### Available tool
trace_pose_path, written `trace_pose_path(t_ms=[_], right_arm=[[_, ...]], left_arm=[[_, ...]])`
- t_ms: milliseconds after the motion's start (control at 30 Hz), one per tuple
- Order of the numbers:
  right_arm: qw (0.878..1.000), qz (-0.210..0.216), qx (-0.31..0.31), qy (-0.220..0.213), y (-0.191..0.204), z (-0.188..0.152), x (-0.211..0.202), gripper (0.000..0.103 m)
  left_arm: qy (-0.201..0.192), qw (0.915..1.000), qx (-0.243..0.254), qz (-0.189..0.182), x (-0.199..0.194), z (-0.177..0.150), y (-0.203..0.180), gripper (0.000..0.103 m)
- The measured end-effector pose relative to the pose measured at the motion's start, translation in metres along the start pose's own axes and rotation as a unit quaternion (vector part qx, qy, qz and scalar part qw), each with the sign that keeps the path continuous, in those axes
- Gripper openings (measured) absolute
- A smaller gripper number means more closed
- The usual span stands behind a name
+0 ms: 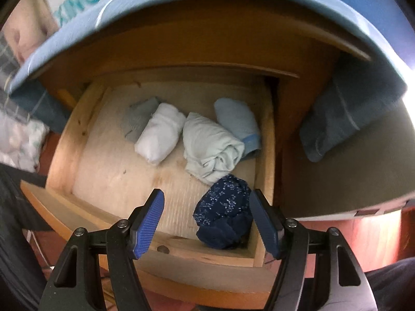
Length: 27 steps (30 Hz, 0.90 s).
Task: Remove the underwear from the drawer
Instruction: 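Lower the right gripper onto the navy speckled underwear and close it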
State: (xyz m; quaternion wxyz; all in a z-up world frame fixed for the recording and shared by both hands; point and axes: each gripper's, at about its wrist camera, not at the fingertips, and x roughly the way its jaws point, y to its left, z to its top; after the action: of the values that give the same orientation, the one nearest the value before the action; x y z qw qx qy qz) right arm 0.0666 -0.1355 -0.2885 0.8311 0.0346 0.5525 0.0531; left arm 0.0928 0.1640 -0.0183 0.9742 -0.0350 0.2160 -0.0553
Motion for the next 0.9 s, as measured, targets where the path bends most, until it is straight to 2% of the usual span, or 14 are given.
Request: trace_pose_path(t_ms=[100,200,333,467,533,667,767,867,900], right_arm=[[0.999,-0.017,-0.038,0.013,0.015,0.003,0.009,0.065],[0.998,-0.023,-0.039,0.04,0.018,0.002,0.022,0.065],[0.997,-0.024,-0.023,0.07,0.012,-0.002,0.038,0.064],[0.996,-0.027,-0.026,0.083,0.014,0.0,0.047,0.057],[0.995,-0.015,-0.002,0.097,0.008,0.003,0.055,0.054],[0.988,0.012,0.063,0.137,-0.01,0.004,0.071,0.025],[0.987,-0.022,0.021,0.16,-0.001,0.004,0.076,0.02],[0.982,-0.025,0.04,0.184,-0.004,0.001,0.085,0.008],[0.983,-0.022,0.041,0.178,-0.005,0.002,0.084,0.006]], left_arm=[[0.001,0.9998,0.017,0.006,-0.015,-0.039,0.001,0.082],[0.017,0.9994,0.03,0.001,-0.015,-0.071,0.0,0.082],[0.041,0.9987,0.025,-0.02,-0.004,-0.089,-0.003,0.082],[0.045,0.998,0.019,-0.041,0.001,-0.096,-0.008,0.082],[0.045,0.9977,0.024,-0.045,0.001,-0.099,-0.01,0.082],[0.049,0.9974,0.024,-0.047,0.004,-0.104,-0.011,0.082],[0.048,0.9975,0.017,-0.048,0.005,-0.104,-0.009,0.082],[0.047,0.9977,0.014,-0.047,0.005,-0.104,-0.007,0.082],[0.045,0.9978,0.015,-0.047,0.004,-0.104,-0.007,0.082]])
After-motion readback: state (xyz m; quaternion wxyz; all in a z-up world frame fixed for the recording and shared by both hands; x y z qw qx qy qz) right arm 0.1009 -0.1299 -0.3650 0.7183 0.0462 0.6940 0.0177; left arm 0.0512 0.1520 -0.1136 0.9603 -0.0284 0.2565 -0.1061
